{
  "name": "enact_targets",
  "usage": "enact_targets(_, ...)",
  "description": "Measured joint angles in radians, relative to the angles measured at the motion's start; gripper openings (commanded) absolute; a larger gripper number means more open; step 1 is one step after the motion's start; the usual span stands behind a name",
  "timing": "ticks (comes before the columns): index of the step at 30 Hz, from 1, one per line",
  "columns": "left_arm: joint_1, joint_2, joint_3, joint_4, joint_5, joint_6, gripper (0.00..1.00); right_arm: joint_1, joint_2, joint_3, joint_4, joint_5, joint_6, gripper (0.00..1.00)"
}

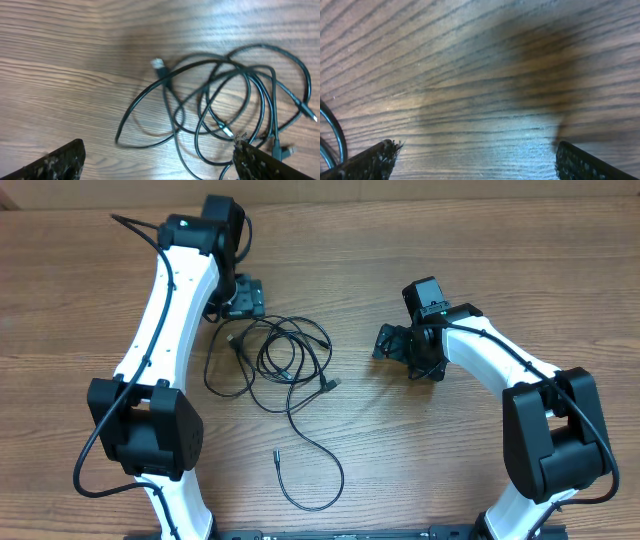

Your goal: Untangle cables

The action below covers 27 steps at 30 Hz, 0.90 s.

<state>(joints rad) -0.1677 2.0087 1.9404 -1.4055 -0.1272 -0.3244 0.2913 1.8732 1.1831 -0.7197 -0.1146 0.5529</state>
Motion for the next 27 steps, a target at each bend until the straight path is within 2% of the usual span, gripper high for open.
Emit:
enact_targets(2,-0.001,0.0,0.007,-0.001,-0.003,-0.008,0.88,0.0,0.0,0.0,0.007,0.007,0.0,1.0)
enact_targets(4,-0.005,0.0,0.007,0.003,0.021,-0.002,0.79,0.0,0.0,0.0,0.014,0.015,0.0,1.0)
enact_targets(6,-0.011,0.0,0.004,0.022,0.067,0.018,0.66,0.0,0.0,0.0,0.018,0.018,0.0,1.0)
enact_targets(8,-0.021,0.0,-0.013,0.058,0.117,0.037,0.43,0.0,0.0,0.0,0.019,0.023,0.0,1.0)
enact_targets(10,-0.034,0.0,-0.048,0.098,0.157,0.047,0.32,0.0,0.0,0.0,0.018,0.029,0.0,1.0)
enact_targets(12,-0.05,0.0,-0.095,0.137,0.187,0.056,0.25,0.0,0.0,0.0,0.011,0.035,0.0,1.0)
enact_targets(14,-0.069,0.0,-0.148,0.174,0.208,0.063,0.23,0.0,0.0,0.0,0.007,0.037,0.0,1.0)
enact_targets(20,-0.129,0.0,-0.281,0.285,0.233,0.065,0.25,0.0,0.0,0.0,0.005,0.041,0.0,1.0)
enact_targets(27,-0.173,0.0,-0.413,0.411,0.19,0.031,0.24,0.0,0.0,0.0,0.003,0.041,0.0,1.0)
